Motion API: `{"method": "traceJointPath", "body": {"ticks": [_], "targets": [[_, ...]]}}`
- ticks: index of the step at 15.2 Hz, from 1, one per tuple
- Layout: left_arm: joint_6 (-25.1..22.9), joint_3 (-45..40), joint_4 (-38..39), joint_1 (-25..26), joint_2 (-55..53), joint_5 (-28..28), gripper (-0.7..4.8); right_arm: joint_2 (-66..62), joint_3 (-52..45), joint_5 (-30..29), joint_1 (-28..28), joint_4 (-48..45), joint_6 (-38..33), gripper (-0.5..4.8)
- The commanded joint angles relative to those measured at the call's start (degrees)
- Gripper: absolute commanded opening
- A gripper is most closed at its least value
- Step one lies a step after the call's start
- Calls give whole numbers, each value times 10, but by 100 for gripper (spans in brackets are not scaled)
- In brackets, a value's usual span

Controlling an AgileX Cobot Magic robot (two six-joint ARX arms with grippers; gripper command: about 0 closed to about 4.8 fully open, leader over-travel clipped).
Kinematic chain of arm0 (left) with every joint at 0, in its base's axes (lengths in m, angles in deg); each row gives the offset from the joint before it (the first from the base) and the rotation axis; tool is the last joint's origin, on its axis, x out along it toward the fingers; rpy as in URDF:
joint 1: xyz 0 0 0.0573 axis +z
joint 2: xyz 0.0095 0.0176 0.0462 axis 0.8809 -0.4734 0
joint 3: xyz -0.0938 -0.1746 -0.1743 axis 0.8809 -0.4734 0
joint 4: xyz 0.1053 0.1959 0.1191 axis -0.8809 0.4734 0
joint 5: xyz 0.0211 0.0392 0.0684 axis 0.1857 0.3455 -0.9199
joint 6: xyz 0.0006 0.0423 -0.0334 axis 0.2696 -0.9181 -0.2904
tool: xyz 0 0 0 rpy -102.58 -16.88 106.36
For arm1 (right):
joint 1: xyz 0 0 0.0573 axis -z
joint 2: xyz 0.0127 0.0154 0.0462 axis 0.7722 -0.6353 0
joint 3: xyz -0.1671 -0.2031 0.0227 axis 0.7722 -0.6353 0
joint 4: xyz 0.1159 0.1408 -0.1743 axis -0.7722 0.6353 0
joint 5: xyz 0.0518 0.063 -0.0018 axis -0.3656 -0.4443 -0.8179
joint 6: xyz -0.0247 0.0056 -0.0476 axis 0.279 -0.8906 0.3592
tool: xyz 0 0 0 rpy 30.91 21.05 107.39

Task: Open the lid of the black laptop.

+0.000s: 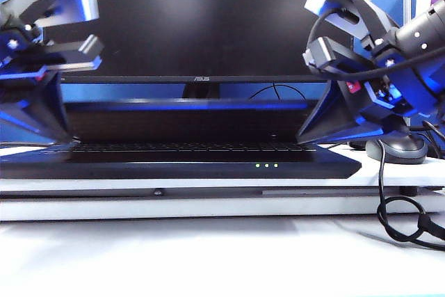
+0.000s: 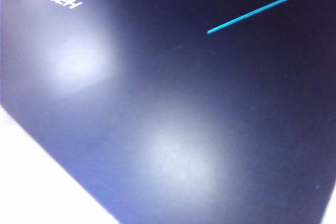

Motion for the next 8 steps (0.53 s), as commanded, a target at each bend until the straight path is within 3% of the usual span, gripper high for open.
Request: {"method": "traceJointPath", "body": {"ticks": [1, 8], "targets": [[-18, 5, -82, 2, 2, -22, -4, 3, 8, 24, 5, -48, 3, -1], [-37, 6, -108, 2, 2, -26, -4, 3, 49, 23, 19, -40, 21, -2]]}}
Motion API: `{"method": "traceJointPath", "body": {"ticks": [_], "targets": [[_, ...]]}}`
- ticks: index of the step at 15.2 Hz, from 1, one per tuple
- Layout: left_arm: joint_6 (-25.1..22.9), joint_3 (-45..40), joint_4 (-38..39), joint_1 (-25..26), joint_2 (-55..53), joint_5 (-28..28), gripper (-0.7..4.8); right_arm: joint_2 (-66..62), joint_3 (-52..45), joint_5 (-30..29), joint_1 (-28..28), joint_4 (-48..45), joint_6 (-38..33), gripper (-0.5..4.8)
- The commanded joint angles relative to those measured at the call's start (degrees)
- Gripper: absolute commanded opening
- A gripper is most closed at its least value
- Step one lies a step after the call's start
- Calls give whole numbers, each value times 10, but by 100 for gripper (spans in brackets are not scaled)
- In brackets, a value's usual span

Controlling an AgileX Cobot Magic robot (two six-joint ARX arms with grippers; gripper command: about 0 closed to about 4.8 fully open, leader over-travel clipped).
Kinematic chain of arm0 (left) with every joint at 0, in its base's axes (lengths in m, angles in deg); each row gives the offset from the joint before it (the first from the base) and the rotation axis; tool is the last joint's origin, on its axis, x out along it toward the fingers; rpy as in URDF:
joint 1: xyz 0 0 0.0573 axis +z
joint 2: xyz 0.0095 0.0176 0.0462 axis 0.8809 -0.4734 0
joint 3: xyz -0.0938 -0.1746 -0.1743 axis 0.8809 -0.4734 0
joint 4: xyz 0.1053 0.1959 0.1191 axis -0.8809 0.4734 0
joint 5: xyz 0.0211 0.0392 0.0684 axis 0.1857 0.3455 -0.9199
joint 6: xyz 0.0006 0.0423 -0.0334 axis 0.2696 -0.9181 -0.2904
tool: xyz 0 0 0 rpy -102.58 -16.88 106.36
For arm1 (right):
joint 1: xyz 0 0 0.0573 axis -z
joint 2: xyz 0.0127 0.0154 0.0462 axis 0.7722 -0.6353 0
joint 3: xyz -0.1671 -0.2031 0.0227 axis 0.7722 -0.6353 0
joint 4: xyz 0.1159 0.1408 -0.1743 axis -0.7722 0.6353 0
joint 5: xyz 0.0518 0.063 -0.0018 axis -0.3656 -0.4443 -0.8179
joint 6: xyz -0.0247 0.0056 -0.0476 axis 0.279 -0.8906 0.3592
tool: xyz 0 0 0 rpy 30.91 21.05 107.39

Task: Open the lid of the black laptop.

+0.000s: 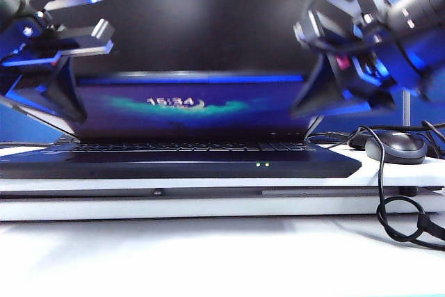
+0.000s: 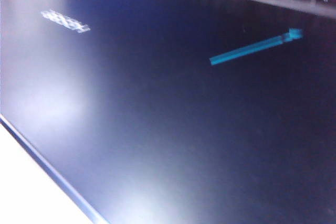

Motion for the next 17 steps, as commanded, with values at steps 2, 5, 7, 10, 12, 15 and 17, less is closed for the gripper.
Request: {"method": "traceJointPath", "body": {"ticks": [2, 5, 7, 10, 12, 15, 17], "targets": [[-23, 15, -52, 2, 2, -15, -4, 1, 38, 22, 12, -24, 7, -2], [-30, 23, -52, 3, 2, -16, -4, 1, 63, 22, 12, -12, 15, -2], [-30, 24, -52, 4, 2, -16, -4, 1, 82, 22, 13, 5, 20, -1], [-30, 26, -50, 9, 3, -17, -4, 1, 97, 21, 15, 11, 23, -1], [-42, 45, -43, 9, 3, -30, -4, 1, 102, 21, 19, 13, 23, -1], [-62, 76, -33, 16, 3, -31, -4, 1, 116, 21, 20, 21, 24, -1], [-63, 87, -28, 25, 3, -29, -4, 1, 132, 21, 20, 23, 35, -1]]}}
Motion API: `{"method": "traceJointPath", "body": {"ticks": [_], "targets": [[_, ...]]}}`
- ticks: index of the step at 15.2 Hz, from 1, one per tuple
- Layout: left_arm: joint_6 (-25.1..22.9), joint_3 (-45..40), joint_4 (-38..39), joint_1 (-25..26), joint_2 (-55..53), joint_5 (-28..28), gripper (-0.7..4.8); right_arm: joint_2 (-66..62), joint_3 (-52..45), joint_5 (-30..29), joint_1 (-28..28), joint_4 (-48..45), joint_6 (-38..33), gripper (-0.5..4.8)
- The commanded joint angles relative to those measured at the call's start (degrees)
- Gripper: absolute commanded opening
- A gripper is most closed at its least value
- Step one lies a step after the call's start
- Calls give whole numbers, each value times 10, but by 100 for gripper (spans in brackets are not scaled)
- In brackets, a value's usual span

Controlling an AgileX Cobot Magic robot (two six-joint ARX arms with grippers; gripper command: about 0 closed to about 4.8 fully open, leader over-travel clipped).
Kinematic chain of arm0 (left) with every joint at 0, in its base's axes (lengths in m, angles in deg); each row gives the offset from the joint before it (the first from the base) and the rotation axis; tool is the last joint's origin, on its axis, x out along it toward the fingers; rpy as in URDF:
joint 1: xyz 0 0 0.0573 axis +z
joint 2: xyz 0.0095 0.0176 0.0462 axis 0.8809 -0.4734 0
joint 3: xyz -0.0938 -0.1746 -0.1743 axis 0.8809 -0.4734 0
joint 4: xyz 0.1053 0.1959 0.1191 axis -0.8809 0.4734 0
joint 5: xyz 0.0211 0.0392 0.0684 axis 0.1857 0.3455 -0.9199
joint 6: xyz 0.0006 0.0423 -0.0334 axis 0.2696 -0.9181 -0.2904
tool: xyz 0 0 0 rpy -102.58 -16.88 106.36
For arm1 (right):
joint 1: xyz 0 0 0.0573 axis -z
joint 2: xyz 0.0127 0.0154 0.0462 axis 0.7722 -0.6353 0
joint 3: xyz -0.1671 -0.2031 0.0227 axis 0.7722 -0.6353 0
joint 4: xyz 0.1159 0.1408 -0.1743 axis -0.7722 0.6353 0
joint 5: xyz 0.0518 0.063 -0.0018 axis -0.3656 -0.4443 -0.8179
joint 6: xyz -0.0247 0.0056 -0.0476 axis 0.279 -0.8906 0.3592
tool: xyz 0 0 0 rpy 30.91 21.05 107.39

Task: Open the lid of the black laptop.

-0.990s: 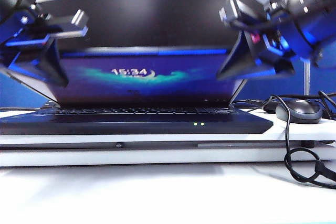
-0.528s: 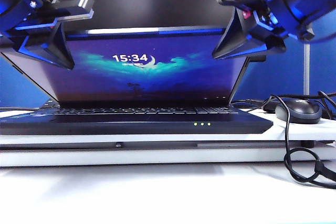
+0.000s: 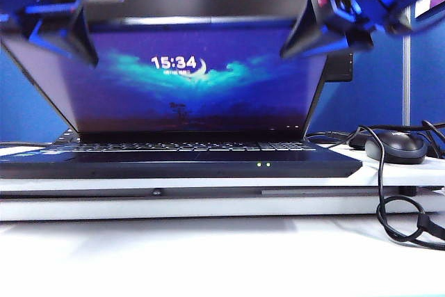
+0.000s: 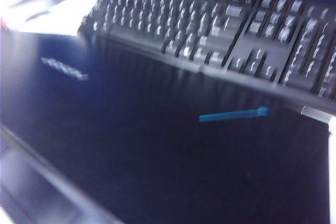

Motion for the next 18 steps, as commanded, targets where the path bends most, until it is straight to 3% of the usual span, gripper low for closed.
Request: {"method": "traceJointPath", "body": {"ticks": [1, 5, 10, 16, 18], "targets": [[-8, 16, -17, 12, 2, -3, -4, 4, 28, 8, 7, -35, 14, -2], [-17, 39, -19, 35, 2, 5, -4, 4, 64, -6, 30, -15, 26, -1], [-21, 69, -26, 110, 2, 79, -4, 2, 108, -9, 45, -2, 37, -1], [-39, 72, -99, 123, -2, 91, -4, -42, 171, -19, 45, 27, 56, -2], [-38, 75, -113, 143, -12, 119, -4, -46, 183, -19, 45, 28, 58, -2]]}}
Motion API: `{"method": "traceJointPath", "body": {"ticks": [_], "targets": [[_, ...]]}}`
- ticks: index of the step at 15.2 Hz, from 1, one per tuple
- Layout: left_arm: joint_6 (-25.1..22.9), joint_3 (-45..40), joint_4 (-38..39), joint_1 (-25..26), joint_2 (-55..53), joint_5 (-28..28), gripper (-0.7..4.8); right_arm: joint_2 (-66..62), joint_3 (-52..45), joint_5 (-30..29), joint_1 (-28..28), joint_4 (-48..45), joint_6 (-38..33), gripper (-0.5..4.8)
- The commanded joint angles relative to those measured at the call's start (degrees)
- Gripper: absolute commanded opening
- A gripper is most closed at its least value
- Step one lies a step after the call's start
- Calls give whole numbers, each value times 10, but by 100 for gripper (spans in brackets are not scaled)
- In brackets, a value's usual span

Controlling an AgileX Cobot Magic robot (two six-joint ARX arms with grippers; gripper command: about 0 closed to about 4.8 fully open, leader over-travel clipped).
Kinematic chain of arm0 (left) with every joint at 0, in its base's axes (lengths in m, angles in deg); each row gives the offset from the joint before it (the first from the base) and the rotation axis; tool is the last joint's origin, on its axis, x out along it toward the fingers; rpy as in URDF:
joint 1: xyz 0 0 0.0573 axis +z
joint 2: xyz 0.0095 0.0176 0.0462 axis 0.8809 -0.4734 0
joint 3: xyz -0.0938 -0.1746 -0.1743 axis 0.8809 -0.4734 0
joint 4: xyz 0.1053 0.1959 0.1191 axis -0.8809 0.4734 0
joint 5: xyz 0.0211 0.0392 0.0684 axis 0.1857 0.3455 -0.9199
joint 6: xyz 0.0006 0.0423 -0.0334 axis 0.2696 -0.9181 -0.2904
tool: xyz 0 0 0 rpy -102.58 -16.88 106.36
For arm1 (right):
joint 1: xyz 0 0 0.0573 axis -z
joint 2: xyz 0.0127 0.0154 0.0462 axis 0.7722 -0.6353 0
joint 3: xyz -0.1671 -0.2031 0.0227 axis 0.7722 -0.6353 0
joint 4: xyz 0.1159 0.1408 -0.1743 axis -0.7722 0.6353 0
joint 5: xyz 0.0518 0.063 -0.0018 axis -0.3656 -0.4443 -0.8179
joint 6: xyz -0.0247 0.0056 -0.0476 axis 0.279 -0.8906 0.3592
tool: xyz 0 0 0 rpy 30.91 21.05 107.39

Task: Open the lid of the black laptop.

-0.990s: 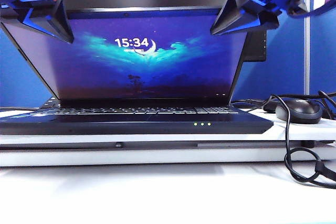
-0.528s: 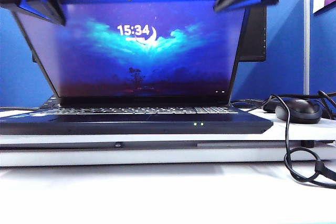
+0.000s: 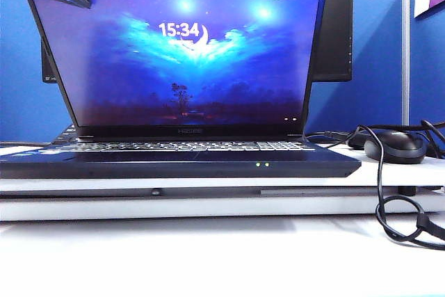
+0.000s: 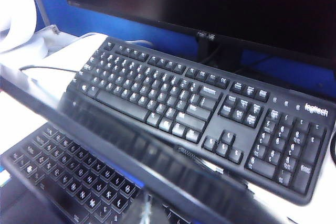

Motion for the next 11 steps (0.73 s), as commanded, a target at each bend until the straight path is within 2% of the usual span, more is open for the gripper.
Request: {"method": "traceJointPath", "body": {"ticks": [1, 4, 8, 11], "targets": [[-1, 17, -41, 33, -18, 38, -4, 1, 23, 8, 2, -42, 8, -1], [-13, 57, -43, 51, -61, 63, -4, -2, 27, 12, 16, -47, 16, -1], [-32, 94, -68, 52, -113, 71, -4, -20, 39, 5, 32, -43, 18, -1], [-32, 94, -66, 52, -113, 70, -4, -20, 56, -57, 32, -42, 11, -1]]}}
